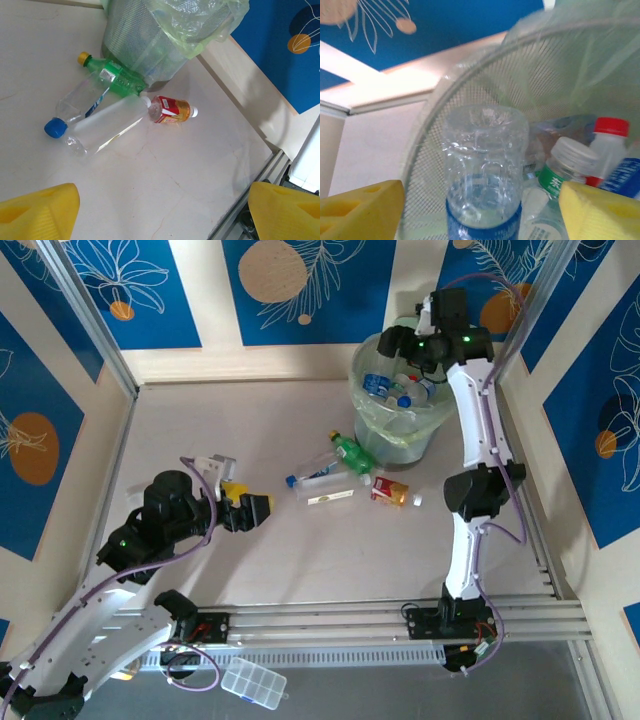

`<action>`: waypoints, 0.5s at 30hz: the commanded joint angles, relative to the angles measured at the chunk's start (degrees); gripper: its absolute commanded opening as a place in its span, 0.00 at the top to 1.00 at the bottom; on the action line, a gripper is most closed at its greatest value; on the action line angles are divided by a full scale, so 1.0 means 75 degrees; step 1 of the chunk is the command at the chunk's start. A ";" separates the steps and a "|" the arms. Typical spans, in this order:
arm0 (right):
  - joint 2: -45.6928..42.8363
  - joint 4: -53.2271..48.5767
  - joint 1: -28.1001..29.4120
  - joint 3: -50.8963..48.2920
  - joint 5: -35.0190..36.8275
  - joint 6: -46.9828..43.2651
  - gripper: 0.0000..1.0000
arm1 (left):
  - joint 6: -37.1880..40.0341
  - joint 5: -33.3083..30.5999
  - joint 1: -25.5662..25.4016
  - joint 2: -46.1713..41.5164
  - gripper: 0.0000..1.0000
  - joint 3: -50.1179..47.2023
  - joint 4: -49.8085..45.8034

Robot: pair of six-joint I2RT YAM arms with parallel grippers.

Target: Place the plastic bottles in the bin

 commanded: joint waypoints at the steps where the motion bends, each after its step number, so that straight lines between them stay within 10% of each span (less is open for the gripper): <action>1: -0.0569 0.0007 0.0005 -0.0227 0.0233 -0.0200 0.22 | 0.0113 -0.0097 -0.0055 -0.0049 0.13 0.0036 -0.0089; 15: -0.3079 0.1496 0.0924 -0.4086 0.0225 -0.0615 0.47 | 0.0007 -0.0239 -0.0055 -0.0082 0.15 0.0001 -0.0568</action>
